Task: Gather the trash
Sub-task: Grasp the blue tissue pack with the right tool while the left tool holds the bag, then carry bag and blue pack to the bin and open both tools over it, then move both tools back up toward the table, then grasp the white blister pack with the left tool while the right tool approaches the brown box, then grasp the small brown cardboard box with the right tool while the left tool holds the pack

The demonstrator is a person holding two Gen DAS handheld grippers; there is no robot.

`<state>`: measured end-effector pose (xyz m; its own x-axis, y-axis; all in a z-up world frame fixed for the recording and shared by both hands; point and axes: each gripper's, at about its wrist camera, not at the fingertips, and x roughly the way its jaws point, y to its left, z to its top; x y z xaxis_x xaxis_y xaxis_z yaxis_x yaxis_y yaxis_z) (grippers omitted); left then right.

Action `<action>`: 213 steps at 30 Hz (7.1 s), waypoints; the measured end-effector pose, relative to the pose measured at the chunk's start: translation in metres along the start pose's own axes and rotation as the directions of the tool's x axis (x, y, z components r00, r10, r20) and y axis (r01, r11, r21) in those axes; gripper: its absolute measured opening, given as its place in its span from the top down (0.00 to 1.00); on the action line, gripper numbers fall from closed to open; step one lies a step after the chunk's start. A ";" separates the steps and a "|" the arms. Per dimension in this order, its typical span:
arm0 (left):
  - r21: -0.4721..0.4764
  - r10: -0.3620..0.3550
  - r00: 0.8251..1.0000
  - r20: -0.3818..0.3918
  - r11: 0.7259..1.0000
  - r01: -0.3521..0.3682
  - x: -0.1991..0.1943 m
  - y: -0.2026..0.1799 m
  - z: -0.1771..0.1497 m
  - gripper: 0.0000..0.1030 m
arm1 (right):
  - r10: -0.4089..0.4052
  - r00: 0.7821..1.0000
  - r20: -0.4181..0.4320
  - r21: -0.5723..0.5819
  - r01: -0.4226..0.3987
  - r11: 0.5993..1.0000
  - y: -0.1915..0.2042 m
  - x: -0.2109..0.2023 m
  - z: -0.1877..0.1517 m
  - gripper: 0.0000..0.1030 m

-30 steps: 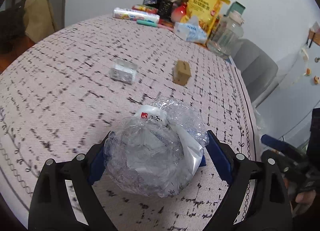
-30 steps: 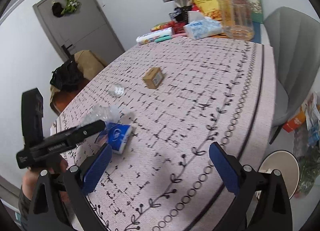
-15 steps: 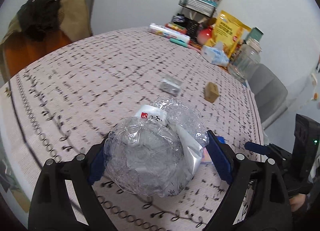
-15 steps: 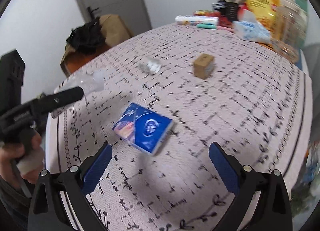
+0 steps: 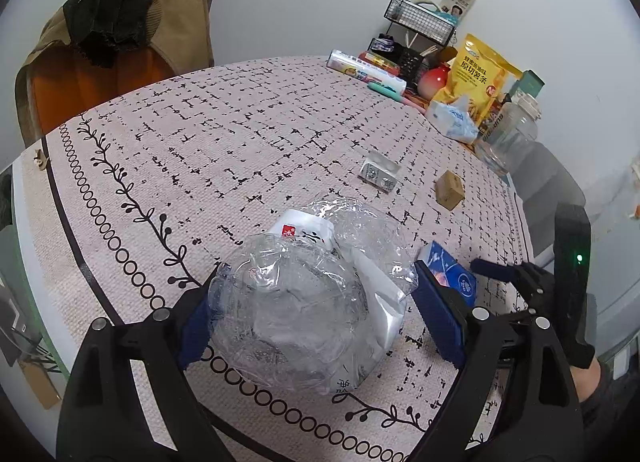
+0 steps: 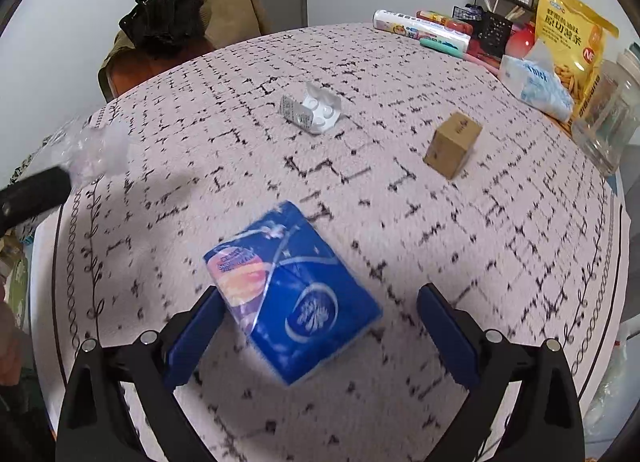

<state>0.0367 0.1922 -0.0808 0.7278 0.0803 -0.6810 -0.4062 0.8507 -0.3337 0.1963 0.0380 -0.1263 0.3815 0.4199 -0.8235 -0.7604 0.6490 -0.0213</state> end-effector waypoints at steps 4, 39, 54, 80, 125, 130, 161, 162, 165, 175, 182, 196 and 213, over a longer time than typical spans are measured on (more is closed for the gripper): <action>-0.010 0.004 1.000 -0.004 1.000 -0.004 0.003 0.002 0.000 0.15 | 0.016 1.000 0.010 -0.016 -0.016 1.000 0.002 0.003 0.008 0.18; 0.279 -0.209 0.975 -0.069 0.935 0.220 0.035 -0.203 0.009 0.15 | -0.157 0.974 0.161 0.469 0.065 0.881 -0.204 -0.153 -0.123 0.69; 0.404 -0.251 0.948 -0.194 0.860 0.310 0.075 -0.323 -0.025 0.15 | -0.226 0.966 0.122 0.664 0.090 0.742 -0.296 -0.159 -0.226 0.69; 0.546 -0.172 0.887 -0.428 0.733 0.406 0.162 -0.468 -0.130 0.15 | -0.238 0.965 0.114 0.859 0.025 0.512 -0.394 -0.102 -0.374 0.26; 0.365 -0.336 0.922 -0.190 0.848 0.384 0.062 -0.331 -0.032 0.06 | -0.268 0.941 0.207 0.745 0.026 0.666 -0.269 -0.199 -0.259 0.08; 0.330 -0.338 0.930 -0.147 0.869 0.368 0.048 -0.295 -0.021 0.06 | -0.246 0.940 0.237 0.692 0.014 0.722 -0.237 -0.200 -0.226 0.08; 0.117 -0.241 0.969 0.056 0.965 0.234 -0.004 -0.111 0.032 0.06 | -0.105 0.949 0.298 0.429 -0.035 0.903 -0.096 -0.160 -0.083 0.08; 0.111 -0.237 0.970 0.055 0.967 0.230 -0.001 -0.108 0.034 0.06 | -0.101 0.949 0.299 0.427 -0.039 0.903 -0.093 -0.157 -0.079 0.08; 0.092 -0.218 0.974 0.054 0.973 0.212 0.007 -0.096 0.041 0.06 | -0.093 0.950 0.298 0.427 -0.045 0.903 -0.090 -0.149 -0.071 0.08; 0.058 -0.147 0.989 0.005 0.987 0.146 0.057 -0.077 0.059 0.09 | -0.060 0.958 0.281 0.452 -0.077 0.889 -0.098 -0.114 -0.046 0.13; 0.122 -0.086 0.994 -0.062 0.988 0.093 0.100 -0.081 0.064 0.20 | -0.040 0.964 0.263 0.468 -0.091 0.879 -0.110 -0.091 -0.034 0.15; 0.270 -0.030 0.991 -0.131 0.961 0.065 0.156 -0.081 0.085 0.33 | -0.006 0.979 0.204 0.463 -0.091 0.882 -0.120 -0.042 -0.008 0.22; 0.234 0.000 0.995 -0.095 0.972 0.022 0.143 -0.067 0.089 0.61 | -0.044 0.986 0.158 0.482 -0.039 0.875 -0.109 0.007 0.046 0.32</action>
<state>0.2173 0.1933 -0.0980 0.6722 0.0307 -0.7398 -0.2496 0.9501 -0.1873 0.3059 -0.0008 -0.1039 0.4926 0.4864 -0.7216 -0.4268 0.8577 0.2868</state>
